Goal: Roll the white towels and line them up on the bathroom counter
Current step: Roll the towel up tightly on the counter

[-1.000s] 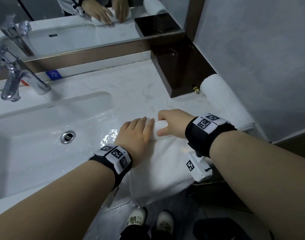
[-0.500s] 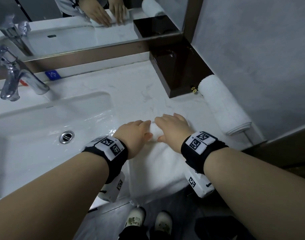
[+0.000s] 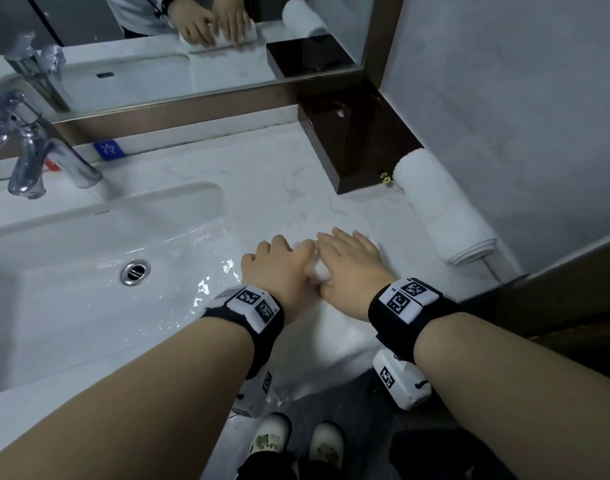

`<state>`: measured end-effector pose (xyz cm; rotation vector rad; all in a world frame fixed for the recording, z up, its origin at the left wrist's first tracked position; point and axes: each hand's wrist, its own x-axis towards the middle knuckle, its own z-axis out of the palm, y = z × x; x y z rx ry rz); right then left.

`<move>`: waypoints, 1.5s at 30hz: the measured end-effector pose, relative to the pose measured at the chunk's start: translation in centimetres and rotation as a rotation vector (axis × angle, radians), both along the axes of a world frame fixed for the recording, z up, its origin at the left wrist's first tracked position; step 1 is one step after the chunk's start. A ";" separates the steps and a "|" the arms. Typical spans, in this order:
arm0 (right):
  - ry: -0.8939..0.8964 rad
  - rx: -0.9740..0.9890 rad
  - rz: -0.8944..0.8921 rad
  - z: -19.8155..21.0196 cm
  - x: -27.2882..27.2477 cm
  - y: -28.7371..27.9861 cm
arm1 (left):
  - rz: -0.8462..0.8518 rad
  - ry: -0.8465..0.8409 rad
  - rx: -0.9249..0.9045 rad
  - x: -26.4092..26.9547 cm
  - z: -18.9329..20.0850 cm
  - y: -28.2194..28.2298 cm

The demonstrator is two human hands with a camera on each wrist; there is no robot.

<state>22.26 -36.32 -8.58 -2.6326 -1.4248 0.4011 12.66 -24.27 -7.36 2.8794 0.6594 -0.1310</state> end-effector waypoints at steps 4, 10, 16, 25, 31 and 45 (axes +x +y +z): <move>0.101 -0.026 -0.002 1.3 -0.5 -0.7 | -0.001 -0.062 0.012 -0.5 -0.7 -0.7; 0.296 -0.036 -0.027 4.6 0.5 -1.0 | -0.042 -0.146 0.028 -1.2 -1.0 -1.0; 0.326 -0.261 -0.080 6.5 1.9 1.0 | -0.067 -0.195 -0.007 -2.0 -1.4 -1.1; 0.365 -0.222 -0.035 6.3 2.4 1.3 | -0.235 -0.076 -0.065 -3.5 -0.6 0.2; 0.341 -0.131 -0.041 4.9 2.3 0.5 | -0.178 0.036 -0.424 -3.0 2.1 3.1; 0.014 -0.039 0.116 2.1 0.8 -0.8 | -0.093 0.348 -0.504 -0.4 2.0 3.8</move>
